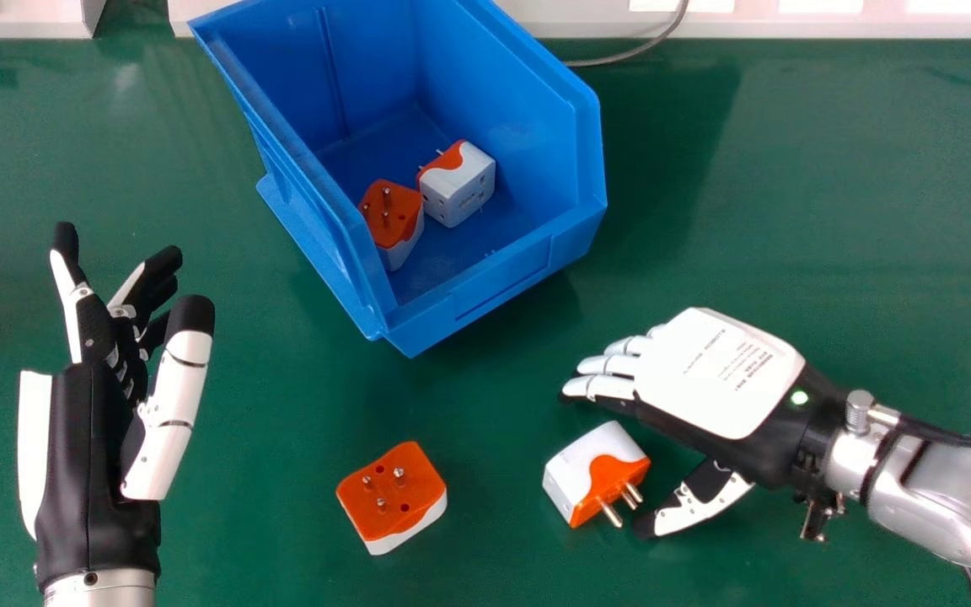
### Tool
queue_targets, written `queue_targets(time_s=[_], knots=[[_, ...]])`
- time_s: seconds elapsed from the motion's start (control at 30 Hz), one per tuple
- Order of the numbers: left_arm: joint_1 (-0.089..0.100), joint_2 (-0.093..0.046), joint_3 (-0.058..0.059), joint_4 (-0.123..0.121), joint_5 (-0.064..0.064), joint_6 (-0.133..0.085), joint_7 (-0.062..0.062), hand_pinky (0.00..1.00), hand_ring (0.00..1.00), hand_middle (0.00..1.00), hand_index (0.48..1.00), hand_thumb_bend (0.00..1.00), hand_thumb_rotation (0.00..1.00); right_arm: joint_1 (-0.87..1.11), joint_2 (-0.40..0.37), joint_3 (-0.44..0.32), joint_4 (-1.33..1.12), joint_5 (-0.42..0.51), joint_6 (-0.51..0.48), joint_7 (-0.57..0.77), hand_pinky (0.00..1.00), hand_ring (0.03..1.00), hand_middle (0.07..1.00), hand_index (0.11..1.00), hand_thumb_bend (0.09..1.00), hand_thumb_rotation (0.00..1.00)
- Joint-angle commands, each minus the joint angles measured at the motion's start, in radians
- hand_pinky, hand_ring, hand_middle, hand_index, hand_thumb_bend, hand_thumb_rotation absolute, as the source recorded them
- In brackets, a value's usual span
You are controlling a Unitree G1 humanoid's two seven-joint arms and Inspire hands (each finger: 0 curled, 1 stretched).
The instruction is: Pick all objects and put in blue box
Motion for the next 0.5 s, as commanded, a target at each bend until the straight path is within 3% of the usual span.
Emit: queue_targets(time_s=[0.0, 0.17, 0.33, 0.47], knots=[[0.007, 0.006, 0.005, -0.036, 0.002, 0.0, 0.005, 0.85, 0.89, 0.88, 0.881, 0.56, 0.75, -0.027, 0.007, 0.015, 0.012, -0.017, 0.007, -0.046, 0.68, 0.794, 0.821, 0.798, 0.443, 0.46], [0.008, 0.008, 0.006, -0.055, -0.003, 0.024, 0.0, 0.86, 0.9, 0.89, 0.888, 0.57, 0.76, -0.026, 0.002, 0.047, 0.026, -0.051, 0.03, -0.092, 0.67, 0.789, 0.816, 0.799, 0.445, 0.45], [0.0, 0.014, 0.01, -0.057, -0.005, 0.037, -0.004, 0.87, 0.91, 0.89, 0.895, 0.57, 0.76, -0.028, 0.005, 0.071, 0.048, -0.068, 0.054, -0.14, 0.64, 0.769, 0.796, 0.78, 0.419, 0.48], [-0.005, 0.013, 0.009, -0.058, -0.015, 0.037, -0.009, 0.87, 0.91, 0.89, 0.894, 0.57, 0.75, -0.036, 0.018, 0.088, 0.075, -0.061, 0.053, -0.154, 0.63, 0.764, 0.793, 0.776, 0.425, 0.45]])
